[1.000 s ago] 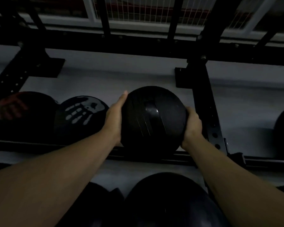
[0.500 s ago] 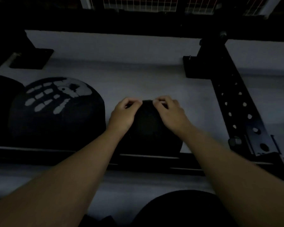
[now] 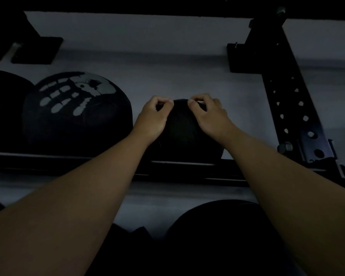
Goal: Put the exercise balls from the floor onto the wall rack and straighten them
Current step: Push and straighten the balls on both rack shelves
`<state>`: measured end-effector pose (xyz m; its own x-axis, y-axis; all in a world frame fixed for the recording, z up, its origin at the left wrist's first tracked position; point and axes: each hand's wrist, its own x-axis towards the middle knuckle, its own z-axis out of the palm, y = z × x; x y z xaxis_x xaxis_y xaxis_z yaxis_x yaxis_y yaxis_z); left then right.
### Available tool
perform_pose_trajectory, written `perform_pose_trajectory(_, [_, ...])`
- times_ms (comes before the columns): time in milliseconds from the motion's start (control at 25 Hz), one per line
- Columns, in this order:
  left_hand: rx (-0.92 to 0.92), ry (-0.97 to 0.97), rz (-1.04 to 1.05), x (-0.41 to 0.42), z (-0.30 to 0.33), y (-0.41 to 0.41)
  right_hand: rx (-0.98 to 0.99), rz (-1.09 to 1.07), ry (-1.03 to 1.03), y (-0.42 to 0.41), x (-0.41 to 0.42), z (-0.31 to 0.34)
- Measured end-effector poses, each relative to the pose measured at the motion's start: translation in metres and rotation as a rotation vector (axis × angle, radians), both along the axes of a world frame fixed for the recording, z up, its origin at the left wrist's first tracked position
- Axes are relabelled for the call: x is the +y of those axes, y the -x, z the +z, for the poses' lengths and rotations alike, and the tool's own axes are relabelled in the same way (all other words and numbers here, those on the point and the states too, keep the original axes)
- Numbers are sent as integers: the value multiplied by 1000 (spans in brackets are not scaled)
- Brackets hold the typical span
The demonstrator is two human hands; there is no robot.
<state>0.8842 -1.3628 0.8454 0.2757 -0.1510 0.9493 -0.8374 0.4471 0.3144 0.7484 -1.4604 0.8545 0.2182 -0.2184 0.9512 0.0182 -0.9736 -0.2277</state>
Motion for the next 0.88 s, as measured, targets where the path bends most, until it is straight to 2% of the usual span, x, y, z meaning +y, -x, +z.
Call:
perform_pose_trajectory(240, [-106,-208,220,16,-5,15,173,-95,-62,15,24,-9])
perform_pose_trajectory(400, [-115,-266,235,34,-20,28,237,-129,-64,39,38,-28])
perform_pose_trajectory(720, [5,-353,213,66,-106,96,270,-129,-81,112,38,-110])
perform_pose_trajectory(880, [111,-460,203,63,-169,124,377,-131,-142,150,21,-165])
